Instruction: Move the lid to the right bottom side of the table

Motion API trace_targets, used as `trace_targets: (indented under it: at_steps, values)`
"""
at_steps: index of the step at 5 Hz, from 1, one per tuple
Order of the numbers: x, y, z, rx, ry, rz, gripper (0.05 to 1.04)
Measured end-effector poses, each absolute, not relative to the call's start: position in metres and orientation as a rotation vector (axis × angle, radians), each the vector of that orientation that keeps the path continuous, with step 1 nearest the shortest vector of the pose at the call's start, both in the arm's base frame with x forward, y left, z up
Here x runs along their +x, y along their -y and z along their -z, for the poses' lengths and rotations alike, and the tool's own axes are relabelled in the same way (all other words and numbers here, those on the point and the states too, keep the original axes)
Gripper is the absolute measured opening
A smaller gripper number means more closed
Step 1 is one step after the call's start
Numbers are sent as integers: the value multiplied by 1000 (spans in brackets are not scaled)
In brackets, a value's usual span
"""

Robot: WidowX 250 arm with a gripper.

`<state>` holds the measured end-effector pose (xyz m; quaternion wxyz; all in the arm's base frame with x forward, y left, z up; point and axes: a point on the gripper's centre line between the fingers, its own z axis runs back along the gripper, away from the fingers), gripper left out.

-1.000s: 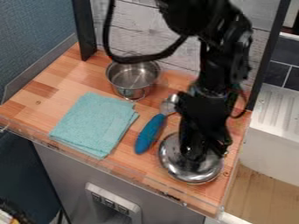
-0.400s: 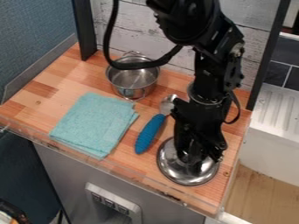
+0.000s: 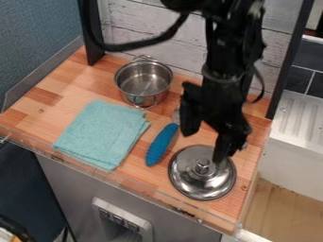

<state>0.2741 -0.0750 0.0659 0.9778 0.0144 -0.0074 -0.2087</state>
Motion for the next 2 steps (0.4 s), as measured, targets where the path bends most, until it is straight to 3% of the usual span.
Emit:
trace_targets:
  at_steps: [2]
  values:
    - [272,55,-73,62,-8,206,1004]
